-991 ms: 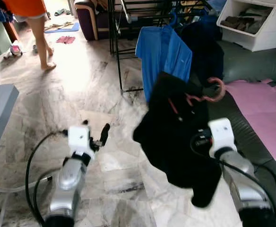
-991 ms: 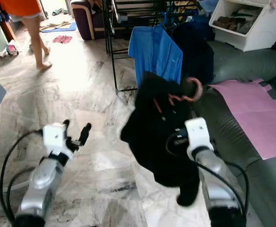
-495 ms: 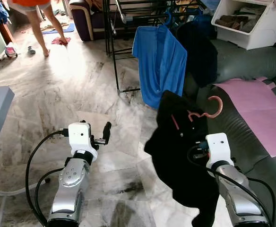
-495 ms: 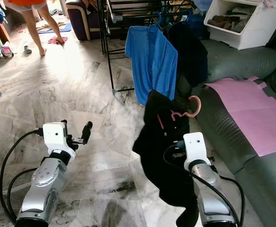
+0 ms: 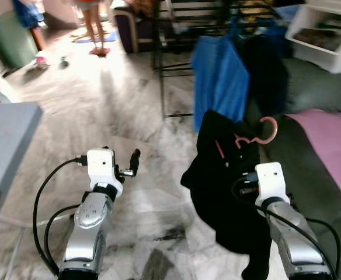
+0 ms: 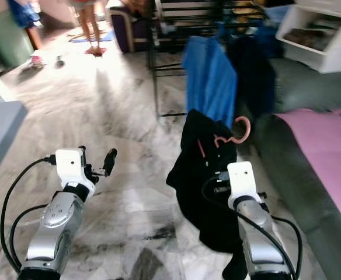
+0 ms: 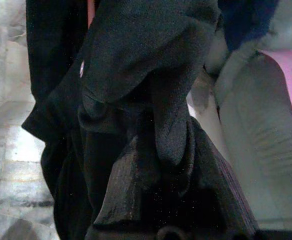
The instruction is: Hang hanger
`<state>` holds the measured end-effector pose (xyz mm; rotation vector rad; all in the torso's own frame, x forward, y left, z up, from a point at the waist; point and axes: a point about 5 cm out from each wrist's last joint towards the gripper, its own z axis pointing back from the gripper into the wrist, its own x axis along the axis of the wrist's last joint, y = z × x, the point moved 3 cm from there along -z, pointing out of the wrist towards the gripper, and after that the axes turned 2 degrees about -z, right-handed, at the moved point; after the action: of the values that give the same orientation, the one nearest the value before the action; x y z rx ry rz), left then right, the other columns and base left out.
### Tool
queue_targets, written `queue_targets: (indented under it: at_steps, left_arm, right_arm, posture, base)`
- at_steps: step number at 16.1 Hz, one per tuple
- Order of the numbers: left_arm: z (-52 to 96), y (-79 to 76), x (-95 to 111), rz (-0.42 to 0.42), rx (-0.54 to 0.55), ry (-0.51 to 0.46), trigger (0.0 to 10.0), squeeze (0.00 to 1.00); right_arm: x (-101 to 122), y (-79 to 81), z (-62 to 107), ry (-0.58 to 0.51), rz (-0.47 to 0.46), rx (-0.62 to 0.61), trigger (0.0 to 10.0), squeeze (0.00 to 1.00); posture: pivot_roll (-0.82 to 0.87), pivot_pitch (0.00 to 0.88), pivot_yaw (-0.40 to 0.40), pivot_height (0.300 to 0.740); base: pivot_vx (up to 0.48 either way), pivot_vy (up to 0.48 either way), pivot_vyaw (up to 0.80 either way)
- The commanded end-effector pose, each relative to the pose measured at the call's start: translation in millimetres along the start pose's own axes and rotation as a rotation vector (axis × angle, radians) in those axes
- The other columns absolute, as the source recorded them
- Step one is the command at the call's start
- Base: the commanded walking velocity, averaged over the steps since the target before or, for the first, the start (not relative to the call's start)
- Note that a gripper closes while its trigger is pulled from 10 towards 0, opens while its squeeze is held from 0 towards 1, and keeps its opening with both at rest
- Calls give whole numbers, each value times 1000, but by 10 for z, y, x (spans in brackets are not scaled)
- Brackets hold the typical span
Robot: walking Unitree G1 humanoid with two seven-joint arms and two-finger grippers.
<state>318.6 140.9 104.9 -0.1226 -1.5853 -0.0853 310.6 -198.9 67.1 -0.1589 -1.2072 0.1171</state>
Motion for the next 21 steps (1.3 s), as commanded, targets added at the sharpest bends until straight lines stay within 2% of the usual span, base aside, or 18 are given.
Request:
queue_targets:
  at_steps: [1,3,11,13,15,17,21]
  left_arm:
    - [9,4,12,-5,-2,3,10000,0]
    - [8,16,11,-7,-3,4,10000,0]
    - [7,-14,-16,-26,14,14,10000,0]
    - [8,74,-35,-51,58,18,10000,0]
    - [8,204,-91,-109,156,37,10000,0]
    - [70,312,-117,-149,236,37,10000,0]
    - [354,533,-261,-179,302,75,10000,0]
  right_arm:
    - [209,-7,-16,-68,-3,-2,10000,0]
    - [217,6,-23,-68,1,0,10000,0]
    - [149,-68,-14,-49,-7,-70,10000,0]
    - [102,-25,0,-42,-18,-52,10000,0]
    - [56,50,-10,-24,-31,-24,10000,0]
    - [35,86,10,-37,1,-13,10000,0]
    - [-120,98,118,-38,-32,1,10000,0]
  posture:
    - [-57,40,-2,740]
    - [-57,37,-3,740]
    - [-56,19,5,740]
    - [-49,2,-1,740]
    - [-33,0,-18,740]
    - [-17,0,-33,740]
    - [25,0,-48,740]
  base:
    - [405,0,594]
    - [418,0,534]
    - [434,0,0]
    - [431,0,0]
    - [184,0,0]
    - [0,0,0]
    - [0,0,0]
